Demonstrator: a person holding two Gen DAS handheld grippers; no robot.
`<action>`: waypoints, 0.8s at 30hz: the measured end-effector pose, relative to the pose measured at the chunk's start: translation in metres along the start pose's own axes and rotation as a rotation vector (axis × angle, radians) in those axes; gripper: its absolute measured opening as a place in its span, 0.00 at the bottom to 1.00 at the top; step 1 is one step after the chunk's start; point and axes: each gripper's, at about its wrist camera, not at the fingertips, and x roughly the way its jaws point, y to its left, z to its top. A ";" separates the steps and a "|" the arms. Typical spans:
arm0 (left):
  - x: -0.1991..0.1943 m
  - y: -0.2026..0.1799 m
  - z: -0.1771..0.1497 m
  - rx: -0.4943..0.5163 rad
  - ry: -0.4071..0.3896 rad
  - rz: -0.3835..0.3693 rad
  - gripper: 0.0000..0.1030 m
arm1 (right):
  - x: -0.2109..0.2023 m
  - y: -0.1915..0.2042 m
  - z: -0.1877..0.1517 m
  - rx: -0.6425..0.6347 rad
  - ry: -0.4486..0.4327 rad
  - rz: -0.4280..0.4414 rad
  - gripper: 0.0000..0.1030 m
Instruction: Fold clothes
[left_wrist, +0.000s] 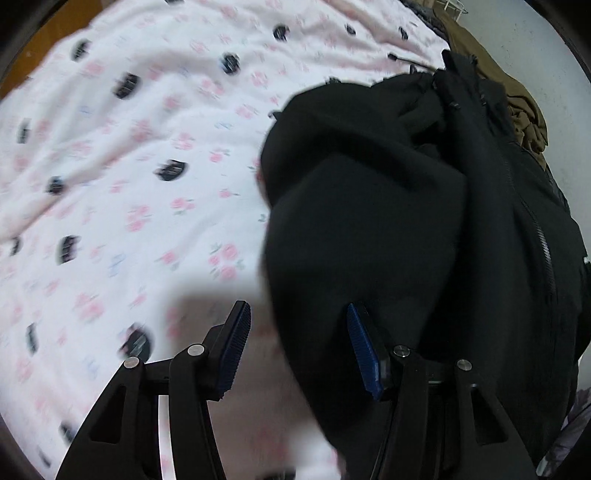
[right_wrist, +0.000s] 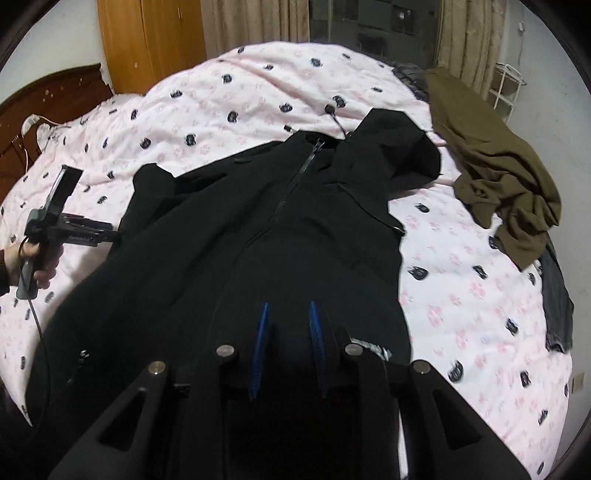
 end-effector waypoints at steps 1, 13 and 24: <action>0.008 0.002 0.003 -0.004 0.009 -0.026 0.48 | 0.007 -0.002 0.001 0.016 0.010 0.005 0.23; -0.001 -0.010 0.011 -0.105 -0.047 -0.082 0.05 | 0.026 -0.019 0.019 0.123 0.020 0.059 0.23; -0.139 -0.023 -0.022 -0.113 -0.242 -0.028 0.03 | 0.011 0.019 0.050 -0.018 -0.042 0.133 0.23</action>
